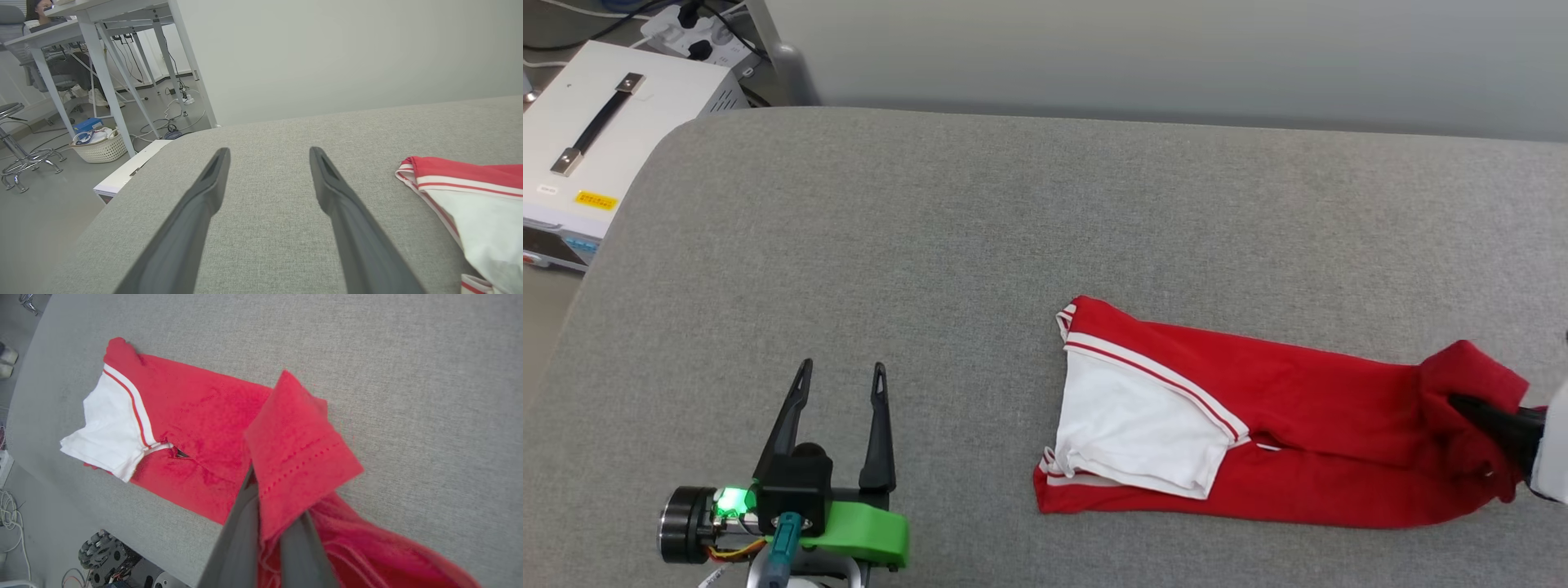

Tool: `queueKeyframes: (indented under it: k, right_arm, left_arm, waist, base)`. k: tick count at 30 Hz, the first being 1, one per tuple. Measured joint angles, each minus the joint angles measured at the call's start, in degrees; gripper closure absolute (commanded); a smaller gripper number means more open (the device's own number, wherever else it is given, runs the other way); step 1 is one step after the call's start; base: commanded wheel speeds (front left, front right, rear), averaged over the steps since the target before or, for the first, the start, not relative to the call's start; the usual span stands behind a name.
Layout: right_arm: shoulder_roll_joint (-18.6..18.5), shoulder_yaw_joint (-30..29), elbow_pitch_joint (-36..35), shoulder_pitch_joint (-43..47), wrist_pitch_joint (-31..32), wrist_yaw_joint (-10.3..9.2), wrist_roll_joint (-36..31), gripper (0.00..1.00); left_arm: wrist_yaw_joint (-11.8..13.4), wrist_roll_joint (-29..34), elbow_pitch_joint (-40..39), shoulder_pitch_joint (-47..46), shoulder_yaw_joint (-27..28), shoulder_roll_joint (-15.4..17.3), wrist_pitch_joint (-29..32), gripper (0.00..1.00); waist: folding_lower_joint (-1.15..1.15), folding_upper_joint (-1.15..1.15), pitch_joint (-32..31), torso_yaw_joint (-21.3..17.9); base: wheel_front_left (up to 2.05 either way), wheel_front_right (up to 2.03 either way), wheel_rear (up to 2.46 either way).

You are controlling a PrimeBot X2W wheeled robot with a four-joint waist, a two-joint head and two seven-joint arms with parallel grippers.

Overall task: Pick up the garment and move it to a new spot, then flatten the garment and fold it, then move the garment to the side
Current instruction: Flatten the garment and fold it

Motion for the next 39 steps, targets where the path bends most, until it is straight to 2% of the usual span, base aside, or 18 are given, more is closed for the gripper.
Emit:
queueKeyframes:
  k: [7,14,20,31,36,37,38,39]
  right_arm:
    - [4.3,5.1,-6.2,-3.0,4.3,0.00,-3.0,1.00]
    - [8.9,13.6,-6.1,-11.1,6.1,0.00,-8.2,1.00]
    - [12.5,21.9,-1.9,-18.3,5.5,0.00,-11.9,1.00]
    - [19.8,34.4,11.9,-30.2,0.6,0.00,-16.0,1.00]
    - [21.1,39.2,16.6,-33.0,-2.0,0.00,-17.0,1.00]
    - [21.2,39.8,17.1,-33.0,-2.7,0.00,-16.5,0.74]
    - [21.0,40.7,17.2,-33.1,-3.5,0.00,-16.4,0.30]
    - [20.6,41.4,17.1,-33.2,-4.6,0.00,-16.3,0.00]
  left_arm:
    - [-1.0,0.5,0.4,-0.2,-0.4,-1.0,0.0,0.00]
    - [-1.8,0.8,0.7,-1.3,-0.5,-1.4,0.0,0.00]
    - [-1.8,1.1,0.8,-2.4,-0.4,-1.8,0.0,0.00]
    - [-2.3,1.3,0.9,-3.8,-0.9,-3.1,0.0,0.00]
    - [-2.3,1.4,1.2,-4.9,-1.3,-3.4,0.0,0.00]
    - [-2.3,1.4,1.3,-4.9,-1.3,-3.5,0.0,0.00]
    - [-2.3,1.4,1.4,-4.9,-1.3,-3.5,0.0,0.00]
    - [-2.3,1.4,1.5,-4.9,-1.2,-3.5,0.0,0.00]
  waist:
    - [0.00,0.00,0.8,1.2]
    - [0.00,0.00,2.4,2.5]
    - [0.00,0.00,3.9,3.4]
    - [0.00,0.00,6.7,4.3]
    - [0.00,0.00,7.5,4.8]
    - [0.00,0.00,7.5,4.9]
    - [0.00,0.00,7.4,4.9]
    - [0.00,0.00,7.2,4.8]
  base:
    - [0.00,0.00,0.00]
    - [0.00,0.00,0.00]
    - [0.00,0.00,0.00]
    - [0.00,0.00,0.00]
    - [0.00,0.00,0.00]
    - [0.00,0.00,0.00]
    - [0.00,0.00,0.00]
    - [0.00,0.00,0.00]
